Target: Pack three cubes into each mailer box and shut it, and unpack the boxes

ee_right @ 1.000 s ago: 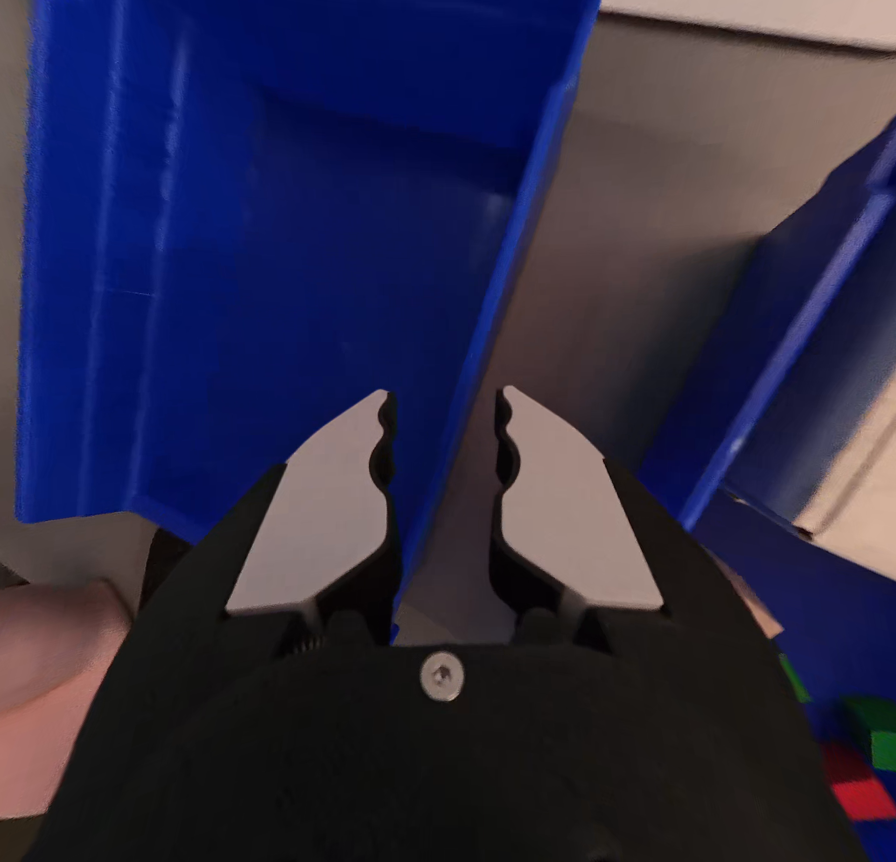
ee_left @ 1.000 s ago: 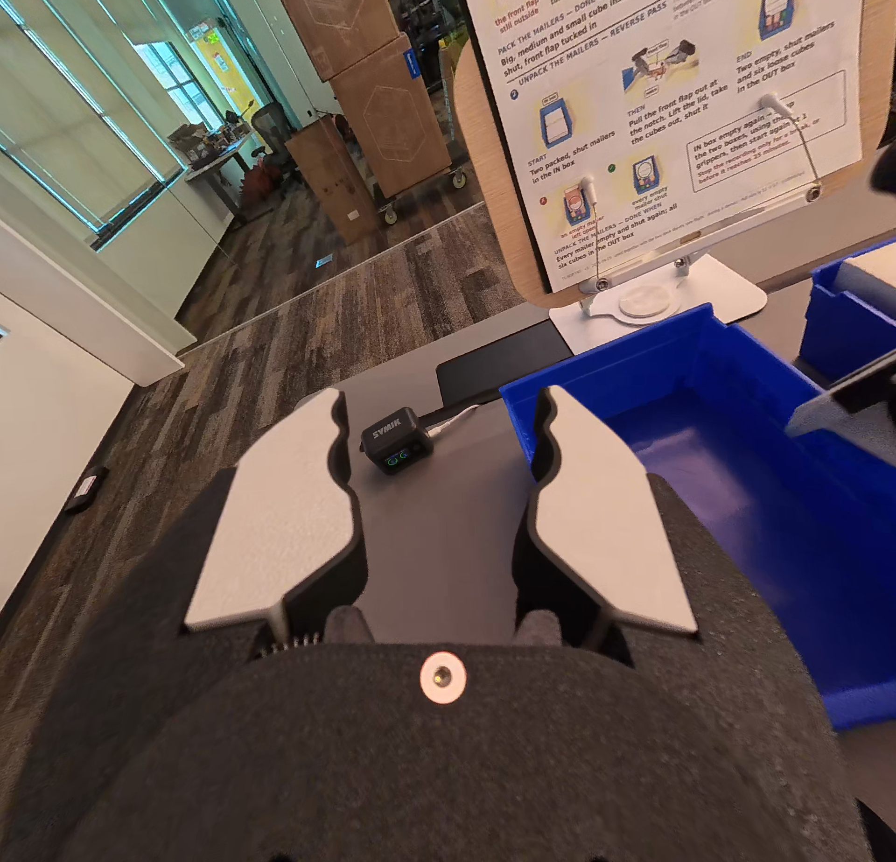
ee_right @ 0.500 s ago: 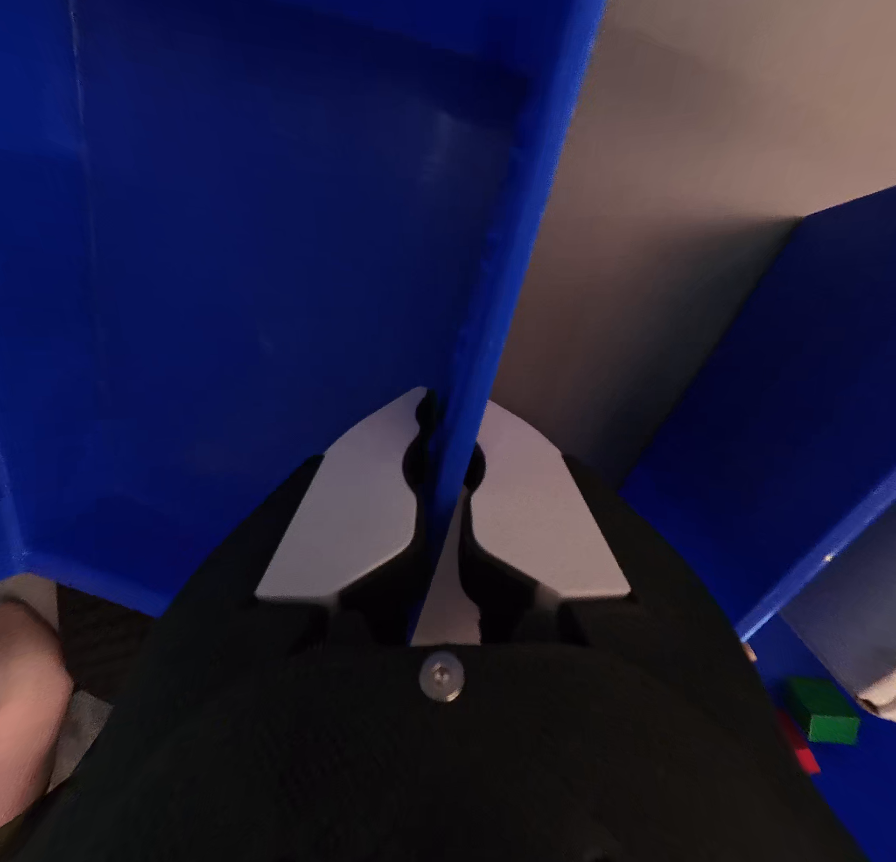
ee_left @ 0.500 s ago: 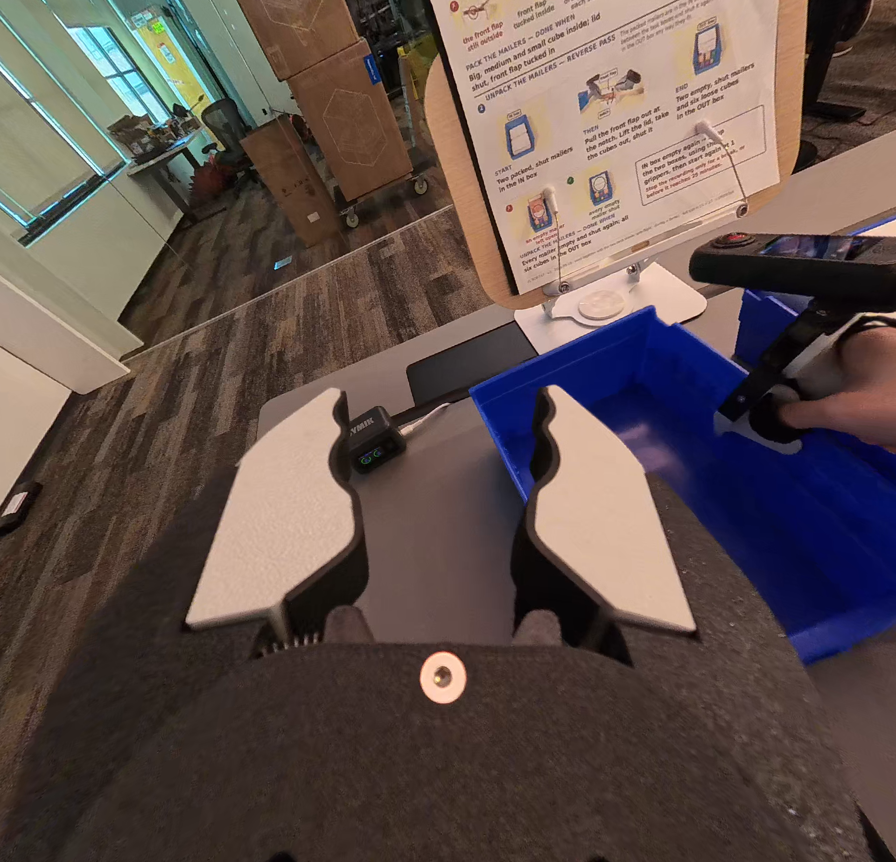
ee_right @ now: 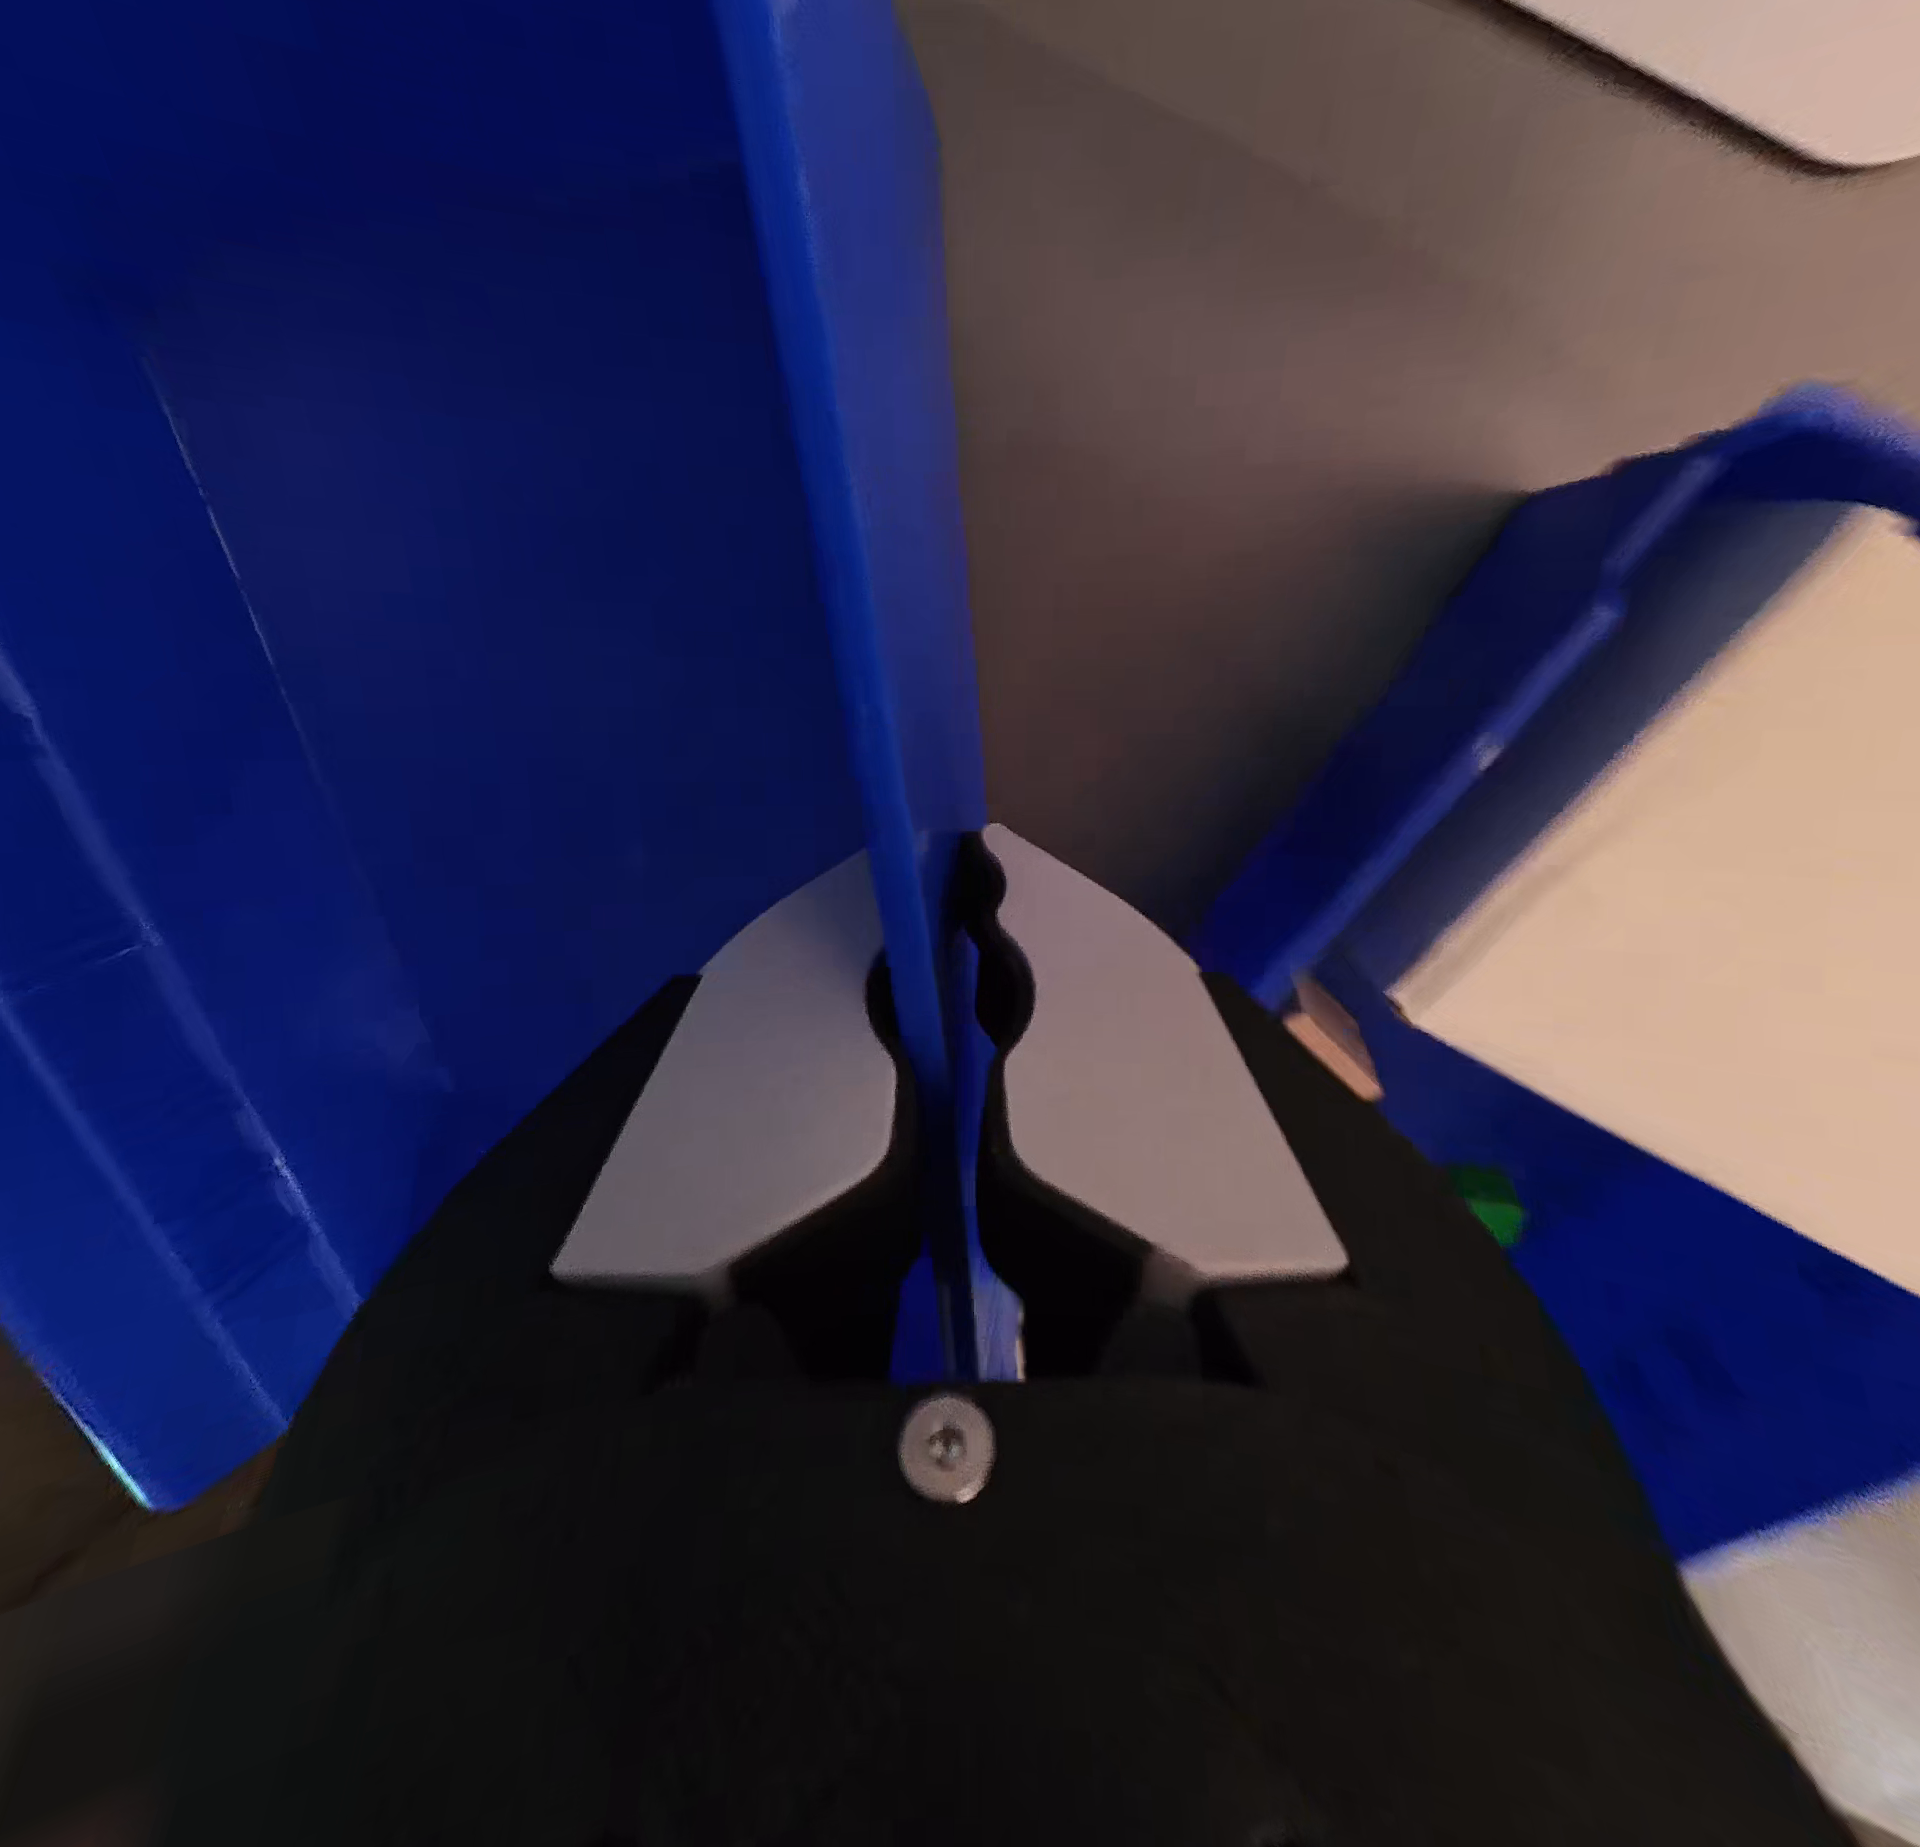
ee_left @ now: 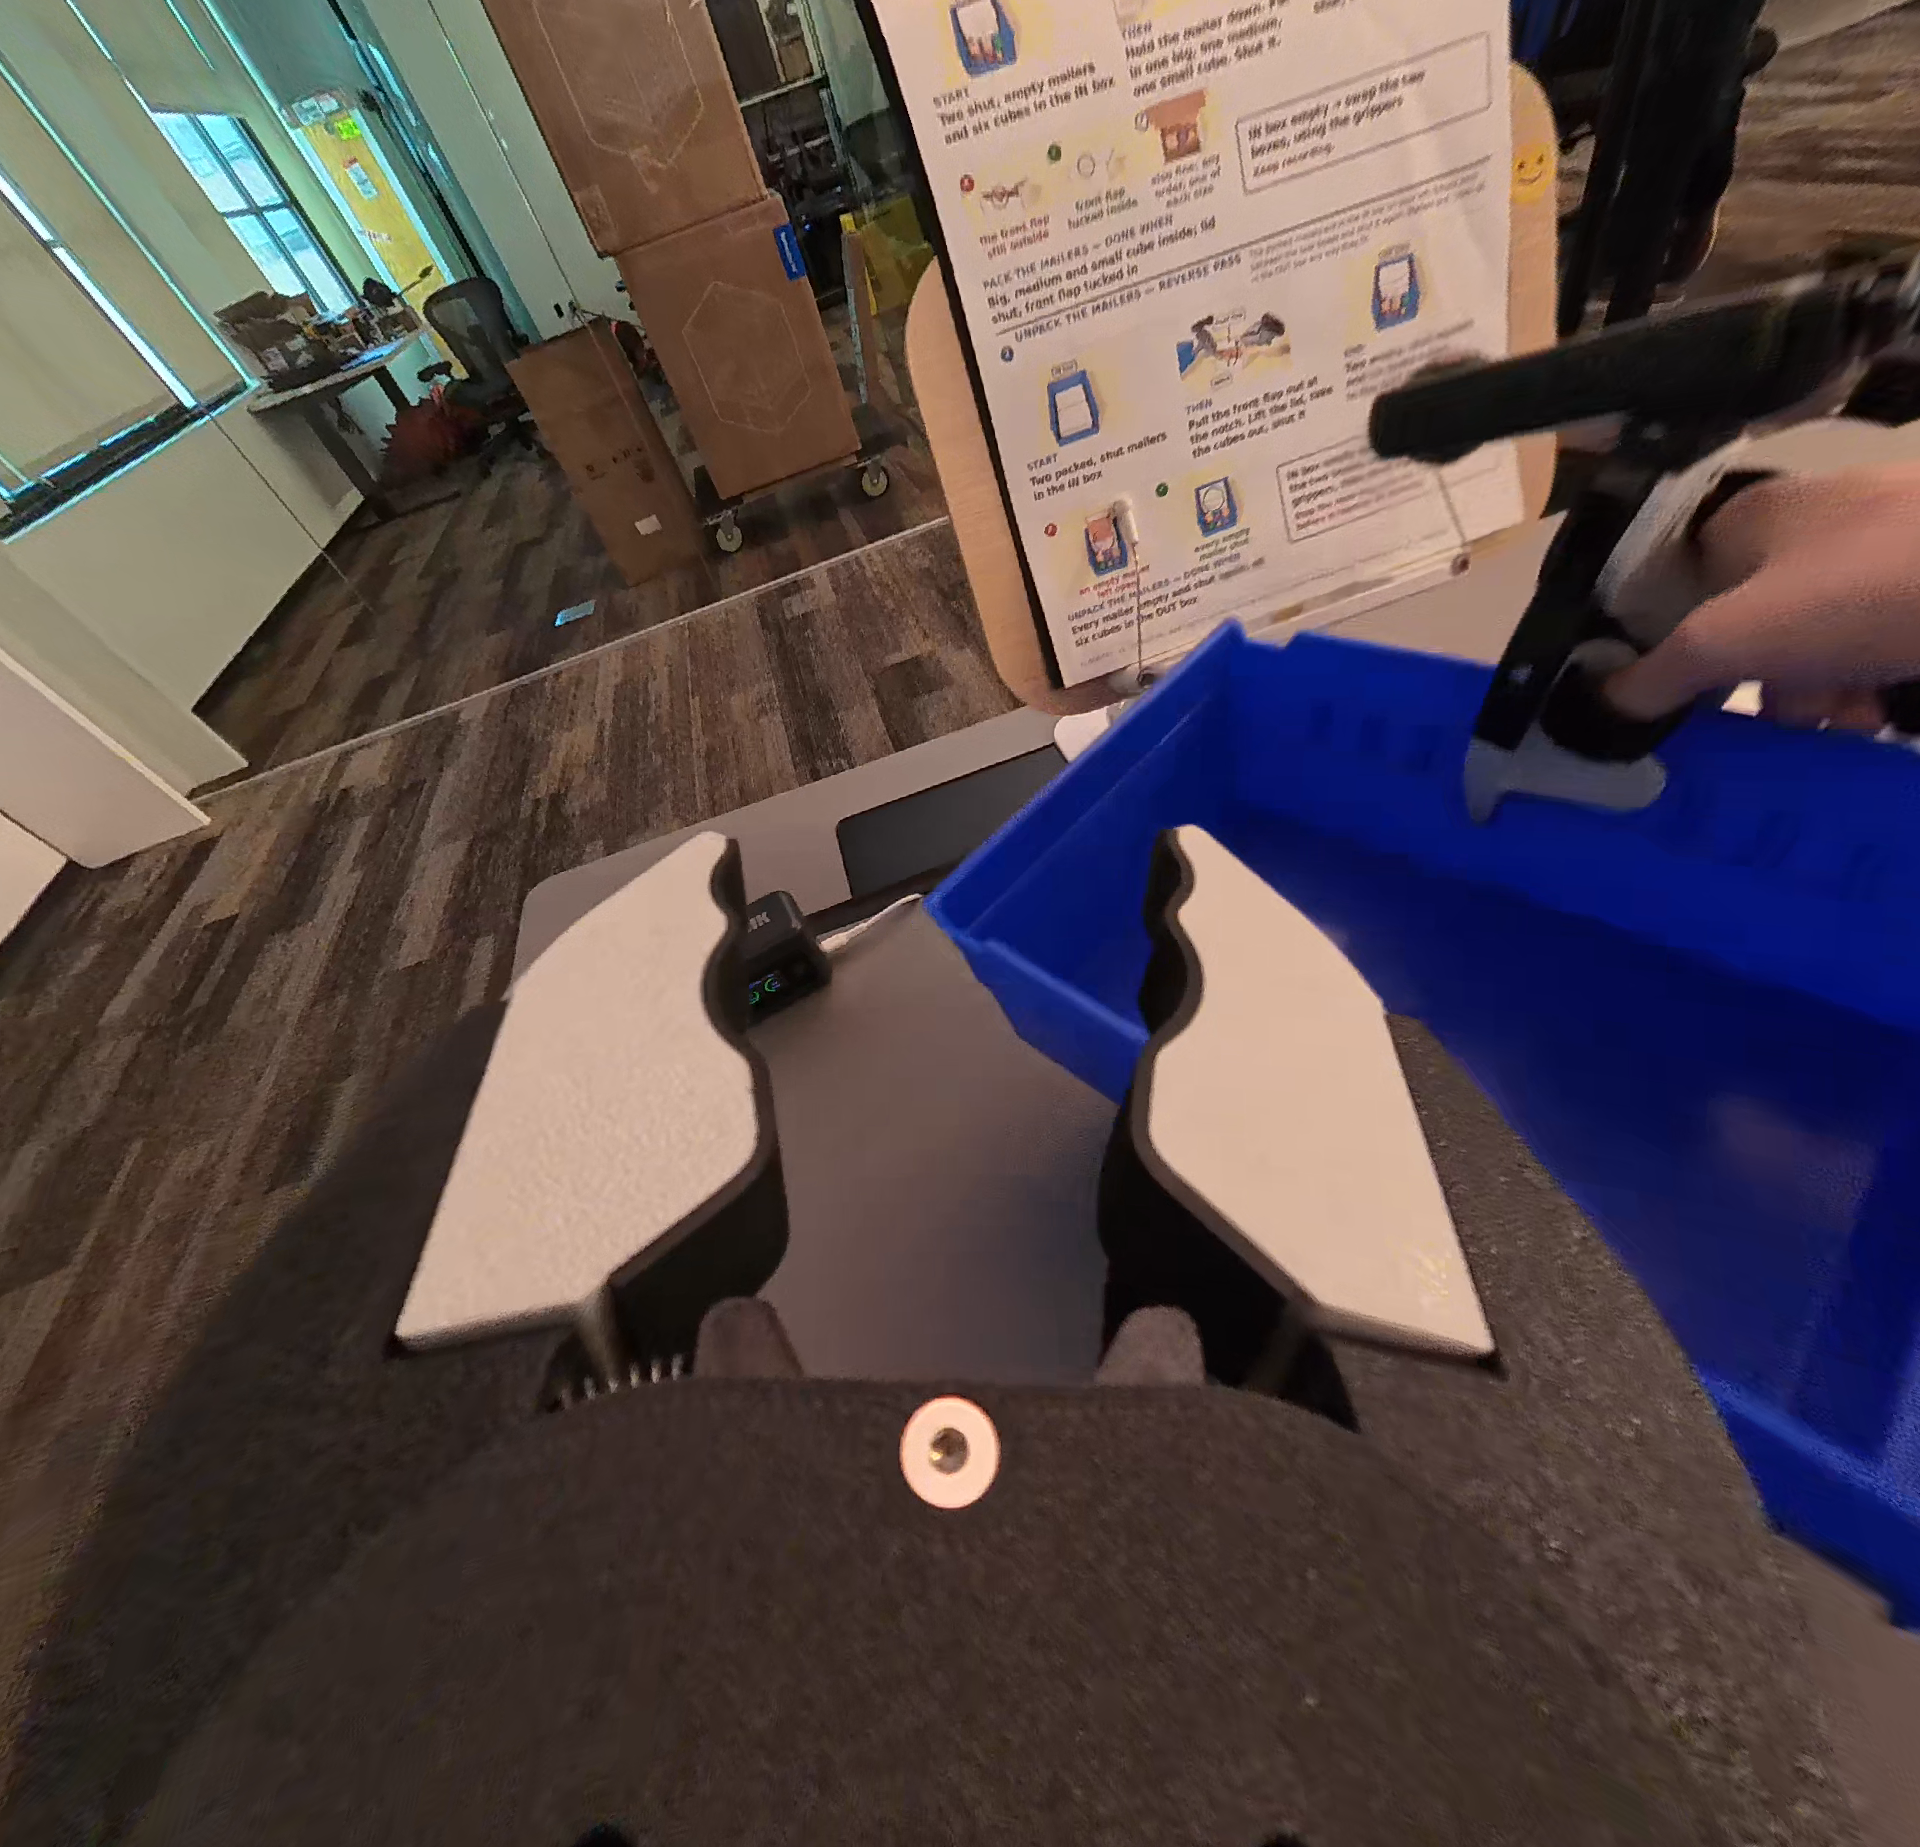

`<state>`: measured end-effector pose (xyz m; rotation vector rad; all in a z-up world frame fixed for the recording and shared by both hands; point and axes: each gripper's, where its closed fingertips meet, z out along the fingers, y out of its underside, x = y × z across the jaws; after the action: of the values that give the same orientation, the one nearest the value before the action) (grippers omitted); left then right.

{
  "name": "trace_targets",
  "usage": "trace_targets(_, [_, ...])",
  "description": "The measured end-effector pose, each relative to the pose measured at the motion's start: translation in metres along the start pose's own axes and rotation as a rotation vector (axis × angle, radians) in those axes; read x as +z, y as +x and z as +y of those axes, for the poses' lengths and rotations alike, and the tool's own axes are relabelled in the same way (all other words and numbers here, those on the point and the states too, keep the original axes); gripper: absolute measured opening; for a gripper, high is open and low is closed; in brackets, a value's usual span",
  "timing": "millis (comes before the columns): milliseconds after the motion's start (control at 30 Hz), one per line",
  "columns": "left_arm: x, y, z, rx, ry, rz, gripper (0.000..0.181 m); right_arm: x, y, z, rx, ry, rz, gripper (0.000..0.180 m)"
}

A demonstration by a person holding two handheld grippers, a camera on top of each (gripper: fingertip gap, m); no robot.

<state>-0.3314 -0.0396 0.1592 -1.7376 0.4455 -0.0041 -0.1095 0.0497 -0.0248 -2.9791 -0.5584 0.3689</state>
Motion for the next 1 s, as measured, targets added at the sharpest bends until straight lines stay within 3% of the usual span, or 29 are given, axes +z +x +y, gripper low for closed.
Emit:
trace_targets(67, [-0.006,0.009,0.002,-0.051,0.001,0.053,0.072,-0.037,0.016,0.008,-0.005,-0.004,0.0,0.007])
trace_targets(167, [-0.009,0.042,0.004,-0.125,-0.021,0.261,0.083,-0.094,0.067,0.034,0.035,0.017,0.028,0.007])
trace_targets(300, [-0.002,0.081,0.009,-0.109,-0.065,0.449,0.082,-0.152,0.165,0.101,0.196,0.098,0.042,0.006])
trace_targets(433, [0.024,0.131,0.027,-0.098,-0.191,0.619,0.071,-0.184,0.273,0.177,0.43,0.245,0.058,0.006])
trace_targets(567, [0.075,0.191,0.077,-0.15,-0.421,0.771,0.068,-0.172,0.361,0.254,0.581,0.326,0.143,0.006])
trace_targets(700, [0.099,0.241,0.112,-0.391,-0.603,0.96,0.066,-0.126,0.41,0.31,0.693,0.327,0.05,0.006])
trace_targets(833, [0.126,0.266,0.124,-0.416,-0.7,0.925,0.065,-0.093,0.439,0.336,0.735,0.333,0.0,0.007])
trace_targets(1000, [0.149,0.3,0.106,-0.417,-0.86,0.915,0.057,-0.068,0.452,0.338,0.708,0.31,0.0,0.008])
